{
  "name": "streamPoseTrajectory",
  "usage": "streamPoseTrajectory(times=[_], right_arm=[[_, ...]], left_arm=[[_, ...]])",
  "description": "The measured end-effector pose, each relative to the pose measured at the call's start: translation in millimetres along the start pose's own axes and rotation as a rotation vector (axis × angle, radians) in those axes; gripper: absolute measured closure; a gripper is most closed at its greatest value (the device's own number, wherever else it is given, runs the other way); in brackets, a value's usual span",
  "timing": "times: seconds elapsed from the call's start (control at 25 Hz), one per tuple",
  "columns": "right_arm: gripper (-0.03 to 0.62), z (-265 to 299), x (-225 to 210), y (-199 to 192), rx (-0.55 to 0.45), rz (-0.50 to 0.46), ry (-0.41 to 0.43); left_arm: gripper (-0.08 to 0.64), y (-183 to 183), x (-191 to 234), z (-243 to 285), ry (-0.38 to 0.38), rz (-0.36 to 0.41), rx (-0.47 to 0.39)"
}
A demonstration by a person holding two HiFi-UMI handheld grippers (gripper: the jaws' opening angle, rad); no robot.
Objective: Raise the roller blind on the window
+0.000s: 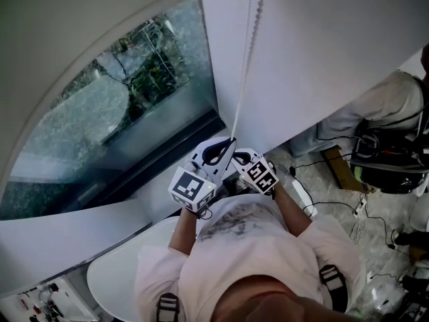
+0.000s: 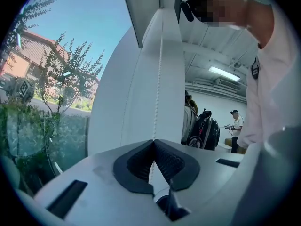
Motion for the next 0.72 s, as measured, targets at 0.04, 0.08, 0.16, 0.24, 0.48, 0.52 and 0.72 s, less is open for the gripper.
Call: streamPoseTrajectory(times=[0.04,0.08,0.16,0.24,0.48,0.52,0.72], right_arm=[[0.531,-1,1,0,-0.004,0.004,-0.002],[0.531,-2,1,0,-0.008,0.008,-0.004],[0.531,-4,2,0,-0.013,0.015,-0.003],[0.531,-5,3,0,-0.025,0.020,0.003],[0.529,-21,5,22,-0.112,0.010,0.000],[0.529,-27,5,29,-0.129,0.011,0.003],[0.528,-59,10,69,-0.226,-0.008,-0.010]], left_arm=[[0.554,0,-1,-1,0.000,-0.001,-0.002],[0.554,1,-2,-1,0.000,-0.002,-0.006],[0.554,1,-2,-1,0.000,-0.002,-0.014],[0.554,-2,-1,-1,0.000,0.000,-0.020],[0.554,-6,6,-2,0.014,0.006,-0.032],[0.554,-5,7,-2,0.016,0.007,-0.032],[0.554,-3,8,-6,0.028,0.012,-0.038]])
Point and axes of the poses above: the fingertips, and each gripper's own axes: z forward along the fingers, x to its left, y out of its top, the point moved 10 cm from there along -z, backward along the fingers, and after that the axes turned 5 degrees about -x, right-handed, at the moved point
